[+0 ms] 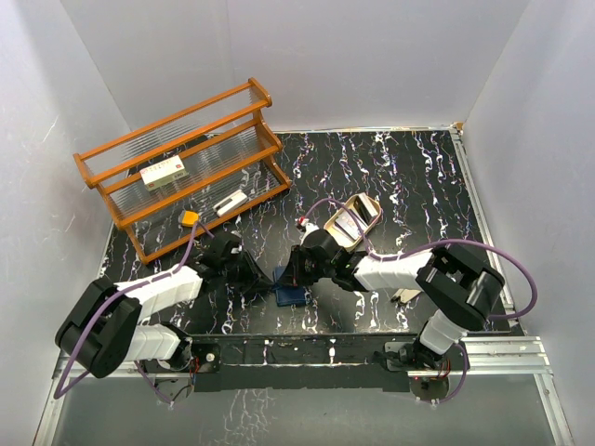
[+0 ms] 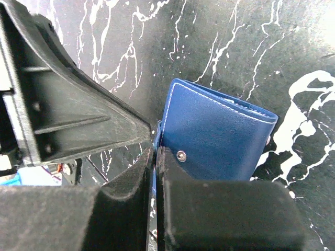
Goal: Put the credit cards into the card holder
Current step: Close the card holder at the center of the board.
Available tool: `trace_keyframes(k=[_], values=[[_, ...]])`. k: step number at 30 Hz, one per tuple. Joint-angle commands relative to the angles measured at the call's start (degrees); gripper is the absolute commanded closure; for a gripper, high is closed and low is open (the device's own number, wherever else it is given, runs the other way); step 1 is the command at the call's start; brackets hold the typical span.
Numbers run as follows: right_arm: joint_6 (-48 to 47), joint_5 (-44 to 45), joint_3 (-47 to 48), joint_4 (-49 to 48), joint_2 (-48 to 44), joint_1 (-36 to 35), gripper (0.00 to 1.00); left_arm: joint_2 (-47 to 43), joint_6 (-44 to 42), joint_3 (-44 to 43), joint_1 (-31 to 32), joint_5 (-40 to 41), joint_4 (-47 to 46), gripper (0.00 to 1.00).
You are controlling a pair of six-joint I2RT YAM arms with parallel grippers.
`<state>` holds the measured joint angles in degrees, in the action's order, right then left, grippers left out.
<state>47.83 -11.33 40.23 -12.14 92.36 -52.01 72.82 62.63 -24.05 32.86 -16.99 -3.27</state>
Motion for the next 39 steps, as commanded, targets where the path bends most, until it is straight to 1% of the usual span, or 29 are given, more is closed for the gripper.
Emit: trace_keyframes(k=[1, 7, 11, 14, 21, 25, 30, 39], values=[[-2.93, 3.40, 0.60, 0.95, -2.94, -0.09, 1.00, -2.74, -1.52, -4.31, -0.03, 1.93, 5.05, 0.84], [-3.47, 3.75, 0.87, 1.41, -2.83, -0.11, 1.00, -0.77, -2.76, -7.40, -0.52, 2.45, 5.61, 0.81], [-3.56, 3.68, 0.82, 1.44, -2.66, -0.11, 1.00, 1.06, -3.39, -7.45, -0.64, 1.27, 1.09, 0.81], [-3.57, 3.53, 0.90, 1.42, -2.68, -0.03, 1.00, 3.22, -4.84, -8.82, -0.69, 1.46, 0.90, 0.80], [-3.77, 3.51, 1.52, 2.43, -2.39, -0.11, 1.00, 9.49, -7.05, -9.35, -0.76, -3.69, -4.69, 0.81], [-3.80, 3.96, 1.78, 2.95, -2.47, -0.10, 1.00, 12.22, -8.14, -9.90, -0.72, -2.09, -1.73, 0.81], [-3.56, 5.42, 1.87, 3.97, -3.30, -0.06, 1.00, 12.67, -9.41, -10.40, -0.70, 2.06, 3.77, 0.83], [-3.25, 6.94, 2.09, 5.56, -3.25, -0.02, 1.00, 12.86, -10.41, -10.65, -0.67, 3.80, 6.02, 0.83]])
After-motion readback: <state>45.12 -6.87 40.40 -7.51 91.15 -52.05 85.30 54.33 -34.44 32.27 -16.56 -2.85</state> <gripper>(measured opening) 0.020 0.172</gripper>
